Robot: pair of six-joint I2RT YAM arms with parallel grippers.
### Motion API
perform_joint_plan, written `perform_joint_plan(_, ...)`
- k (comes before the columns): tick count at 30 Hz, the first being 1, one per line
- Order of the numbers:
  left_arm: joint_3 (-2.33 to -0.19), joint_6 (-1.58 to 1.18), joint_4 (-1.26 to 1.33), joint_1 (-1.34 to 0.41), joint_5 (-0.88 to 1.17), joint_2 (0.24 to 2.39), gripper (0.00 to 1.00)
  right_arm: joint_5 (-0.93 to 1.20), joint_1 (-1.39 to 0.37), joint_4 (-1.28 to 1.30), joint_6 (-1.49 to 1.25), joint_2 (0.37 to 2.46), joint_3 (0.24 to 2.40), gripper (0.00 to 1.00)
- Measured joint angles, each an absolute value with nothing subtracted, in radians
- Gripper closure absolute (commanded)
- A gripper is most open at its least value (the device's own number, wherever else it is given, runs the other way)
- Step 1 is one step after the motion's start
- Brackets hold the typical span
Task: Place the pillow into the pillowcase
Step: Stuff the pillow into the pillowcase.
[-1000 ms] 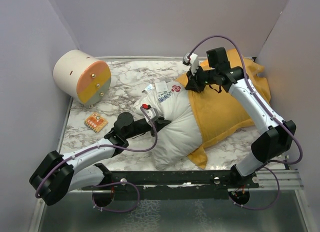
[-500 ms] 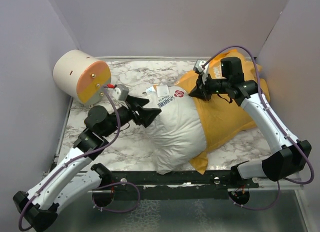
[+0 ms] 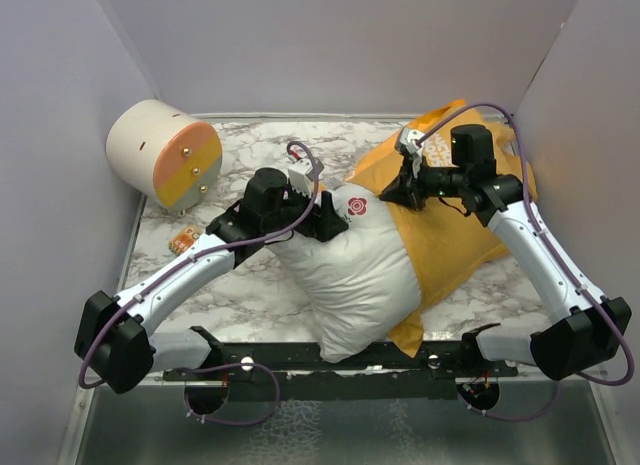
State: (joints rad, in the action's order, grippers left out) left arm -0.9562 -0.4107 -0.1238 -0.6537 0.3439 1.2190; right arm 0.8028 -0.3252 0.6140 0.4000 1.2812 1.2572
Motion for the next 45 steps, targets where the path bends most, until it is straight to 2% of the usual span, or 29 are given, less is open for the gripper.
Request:
perform_joint_plan(1,-0.947,-0.412,-0.109,-0.653,0.363,1.227,0.55,0.804,-0.325,0.612,0.396,1.282,1.257,1.00)
perform_joint_plan(2,-0.942,-0.414,-0.087,-0.653,0.383,1.233,0.78,0.809,-0.325,0.611,0.391,1.287,1.259,1.00)
perform_joint_plan(4,-0.940,-0.419,-0.031,-0.653,0.422,1.252,0.96,0.830,-0.323,0.613,0.377,1.313,1.286,1.00)
perform_joint_plan(5,-0.941,-0.414,0.003,-0.653,0.439,1.271,1.00,0.849,-0.321,0.614,0.366,1.342,1.320,1.00)
perform_joint_plan(9,-0.997,-0.398,0.076,-0.640,0.490,1.385,1.00,0.912,-0.313,0.634,0.301,1.495,1.500,1.00)
perform_joint_plan(13,-1.196,-0.333,0.023,-0.609,0.509,1.488,1.00,0.955,-0.303,0.644,0.200,1.673,1.722,1.00)
perform_joint_plan(17,-1.395,-0.235,-0.031,-0.558,0.500,1.497,1.00,0.980,-0.289,0.593,0.106,1.722,1.846,1.00)
perform_joint_plan(20,-1.448,-0.162,-0.021,-0.546,0.492,1.454,1.00,1.011,-0.288,0.512,0.059,1.693,1.877,1.00)
perform_joint_plan(24,-1.364,-0.100,0.040,-0.551,0.511,1.354,1.00,1.053,-0.289,0.418,0.046,1.552,1.727,1.00)
perform_joint_plan(28,-1.124,-0.087,0.162,-0.591,0.541,1.305,1.00,1.109,-0.292,0.363,0.091,1.397,1.427,1.00)
perform_joint_plan(32,-0.950,-0.091,0.252,-0.651,0.542,1.423,1.00,1.164,-0.293,0.344,0.164,1.366,1.149,1.00)
perform_joint_plan(34,-0.913,-0.102,0.306,-0.677,0.543,1.498,1.00,1.205,-0.293,0.356,0.199,1.365,1.078,1.00)
perform_joint_plan(39,-0.913,-0.129,0.398,-0.716,0.545,1.560,1.00,1.291,-0.292,0.422,0.321,1.341,1.069,1.00)
perform_joint_plan(45,-0.927,-0.164,0.469,-0.722,0.539,1.620,1.00,1.303,-0.285,0.490,0.323,1.338,1.226,1.00)
